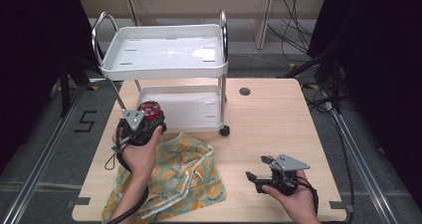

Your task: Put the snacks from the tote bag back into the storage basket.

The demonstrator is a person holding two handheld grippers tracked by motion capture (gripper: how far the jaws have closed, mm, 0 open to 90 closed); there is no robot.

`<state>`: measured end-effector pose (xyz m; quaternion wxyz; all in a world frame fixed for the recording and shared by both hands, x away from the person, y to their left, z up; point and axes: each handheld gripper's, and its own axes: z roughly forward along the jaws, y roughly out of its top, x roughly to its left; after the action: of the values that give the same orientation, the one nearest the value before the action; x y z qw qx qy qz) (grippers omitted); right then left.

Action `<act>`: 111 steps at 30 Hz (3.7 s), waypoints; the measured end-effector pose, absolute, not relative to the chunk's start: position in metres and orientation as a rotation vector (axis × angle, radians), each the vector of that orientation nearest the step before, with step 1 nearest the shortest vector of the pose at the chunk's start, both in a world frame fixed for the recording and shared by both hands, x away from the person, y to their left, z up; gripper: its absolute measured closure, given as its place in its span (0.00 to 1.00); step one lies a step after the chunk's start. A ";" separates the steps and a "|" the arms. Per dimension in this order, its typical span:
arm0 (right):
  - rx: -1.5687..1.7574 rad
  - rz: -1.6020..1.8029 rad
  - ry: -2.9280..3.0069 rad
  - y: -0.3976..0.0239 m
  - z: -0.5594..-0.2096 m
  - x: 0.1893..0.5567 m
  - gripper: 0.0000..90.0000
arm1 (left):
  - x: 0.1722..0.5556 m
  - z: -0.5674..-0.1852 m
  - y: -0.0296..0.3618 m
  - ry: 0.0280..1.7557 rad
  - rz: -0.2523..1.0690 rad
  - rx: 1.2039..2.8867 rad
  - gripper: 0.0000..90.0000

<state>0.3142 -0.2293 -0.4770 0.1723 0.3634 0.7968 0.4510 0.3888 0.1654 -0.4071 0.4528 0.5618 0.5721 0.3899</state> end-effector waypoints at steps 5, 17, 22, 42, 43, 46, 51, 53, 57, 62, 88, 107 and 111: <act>1.004 1.276 2.258 -0.231 -0.477 0.316 0.25 | 0.392 -0.408 0.166 1.422 0.954 1.374 0.28; 0.987 1.277 2.246 -0.230 -0.478 0.317 0.25 | 0.400 -0.410 0.169 1.436 0.968 1.376 0.28; 0.987 1.277 2.245 -0.230 -0.478 0.317 0.25 | 0.402 -0.409 0.168 1.436 0.964 1.370 0.28; 0.990 1.275 2.244 -0.231 -0.478 0.317 0.25 | 0.410 -0.405 0.168 1.432 0.973 1.379 0.28; 1.005 1.276 2.259 -0.231 -0.478 0.316 0.25 | 0.411 -0.406 0.167 1.436 0.964 1.368 0.28; 1.005 1.275 2.259 -0.231 -0.478 0.316 0.25 | 0.412 -0.406 0.168 1.437 0.969 1.370 0.28; 1.006 1.276 2.257 -0.231 -0.477 0.316 0.25 | 0.416 -0.407 0.168 1.448 0.972 1.372 0.28; 0.992 1.275 2.249 -0.231 -0.478 0.317 0.25 | 0.416 -0.408 0.169 1.447 0.979 1.377 0.28; 1.003 1.276 2.258 -0.231 -0.477 0.316 0.25 | 0.419 -0.409 0.171 1.450 0.975 1.377 0.28; 0.986 1.294 2.247 -0.231 -0.479 0.318 0.25 | 0.422 -0.410 0.172 1.451 0.978 1.375 0.28; 0.991 1.275 2.247 -0.231 -0.478 0.317 0.25 | 0.432 -0.416 0.175 1.479 0.960 1.367 0.28; 0.977 1.290 2.252 -0.230 -0.479 0.318 0.25 | 0.440 -0.420 0.175 1.465 0.944 1.390 0.28; 0.981 1.295 2.251 -0.230 -0.479 0.318 0.25 | 0.442 -0.420 0.174 1.468 0.942 1.388 0.28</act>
<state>0.3182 -0.2303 -0.4791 0.1817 0.3475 0.7974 0.4586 0.4417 0.1742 -0.4199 0.4404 0.5590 0.5913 0.3794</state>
